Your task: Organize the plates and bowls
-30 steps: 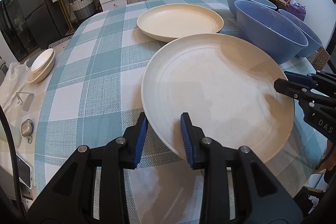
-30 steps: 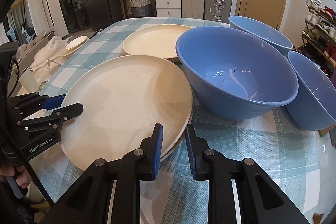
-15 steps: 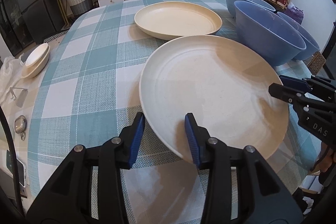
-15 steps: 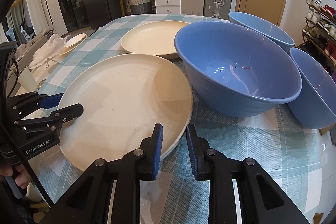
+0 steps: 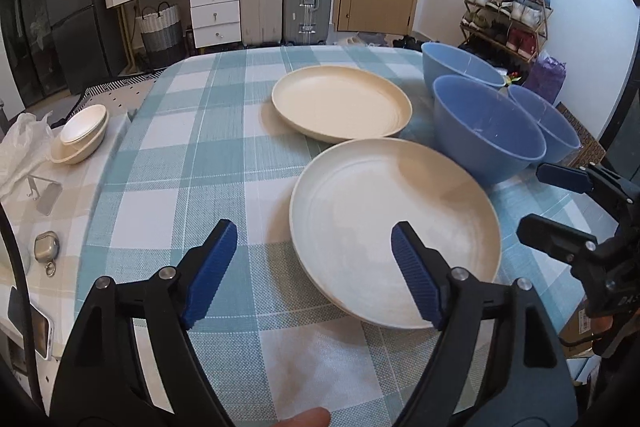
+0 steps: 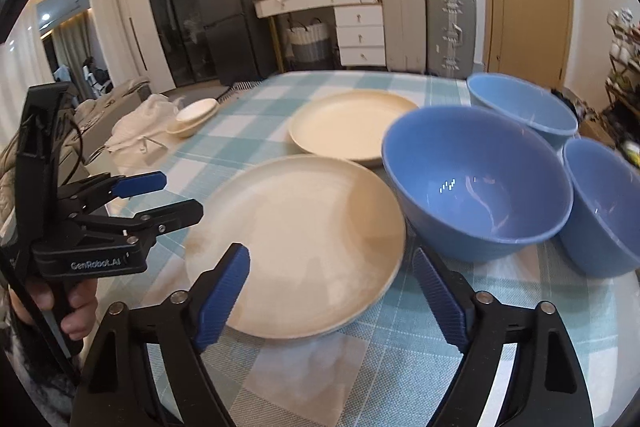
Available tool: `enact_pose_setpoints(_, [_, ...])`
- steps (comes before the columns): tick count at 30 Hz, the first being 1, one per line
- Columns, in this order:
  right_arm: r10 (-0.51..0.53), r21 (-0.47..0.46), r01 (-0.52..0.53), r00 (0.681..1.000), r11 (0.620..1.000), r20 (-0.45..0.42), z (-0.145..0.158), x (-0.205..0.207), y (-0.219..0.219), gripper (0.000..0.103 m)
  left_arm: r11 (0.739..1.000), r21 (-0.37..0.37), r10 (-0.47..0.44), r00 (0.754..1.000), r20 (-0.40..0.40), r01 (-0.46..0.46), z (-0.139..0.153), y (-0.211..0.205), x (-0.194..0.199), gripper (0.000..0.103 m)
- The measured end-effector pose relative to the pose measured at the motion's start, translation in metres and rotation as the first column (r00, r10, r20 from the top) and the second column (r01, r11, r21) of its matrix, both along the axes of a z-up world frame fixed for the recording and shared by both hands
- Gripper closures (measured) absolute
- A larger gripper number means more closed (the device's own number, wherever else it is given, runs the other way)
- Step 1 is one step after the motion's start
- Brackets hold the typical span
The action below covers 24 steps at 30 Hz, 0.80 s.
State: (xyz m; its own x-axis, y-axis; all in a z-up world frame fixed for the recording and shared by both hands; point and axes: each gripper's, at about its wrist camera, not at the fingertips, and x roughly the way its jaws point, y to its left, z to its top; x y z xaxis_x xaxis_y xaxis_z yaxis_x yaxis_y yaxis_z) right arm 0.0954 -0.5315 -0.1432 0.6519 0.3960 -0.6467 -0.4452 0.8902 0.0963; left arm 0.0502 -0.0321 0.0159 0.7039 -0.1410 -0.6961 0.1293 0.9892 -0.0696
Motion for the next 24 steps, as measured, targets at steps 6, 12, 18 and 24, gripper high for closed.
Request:
enact_pose_setpoints(6, [0.004, 0.005, -0.004, 0.998, 1.000, 0.068, 0.033, -0.006, -0.006, 0.002, 0.999, -0.042, 0.014, 1.000, 0.028, -0.013, 0.021, 0.010, -0.006, 0.022])
enact_pose_setpoints(12, [-0.006, 0.036, 0.003, 0.995, 0.999, 0.097, 0.064, -0.004, -0.020, 0.001, 0.996, -0.083, 0.021, 0.998, 0.053, -0.016, 0.039, 0.017, -0.006, 0.007])
enact_pose_setpoints(18, [-0.018, 0.064, 0.010, 0.992, 0.998, 0.126, 0.099, 0.002, -0.031, 0.001, 0.994, -0.105, 0.038, 0.996, 0.078, -0.029, 0.056, 0.024, 0.002, 0.002])
enact_pose_setpoints(24, [-0.016, 0.079, 0.006, 0.990, 0.997, 0.138, 0.128, 0.019, -0.036, 0.001, 0.995, -0.093, 0.054, 0.994, 0.096, -0.045, 0.076, 0.026, 0.013, 0.002])
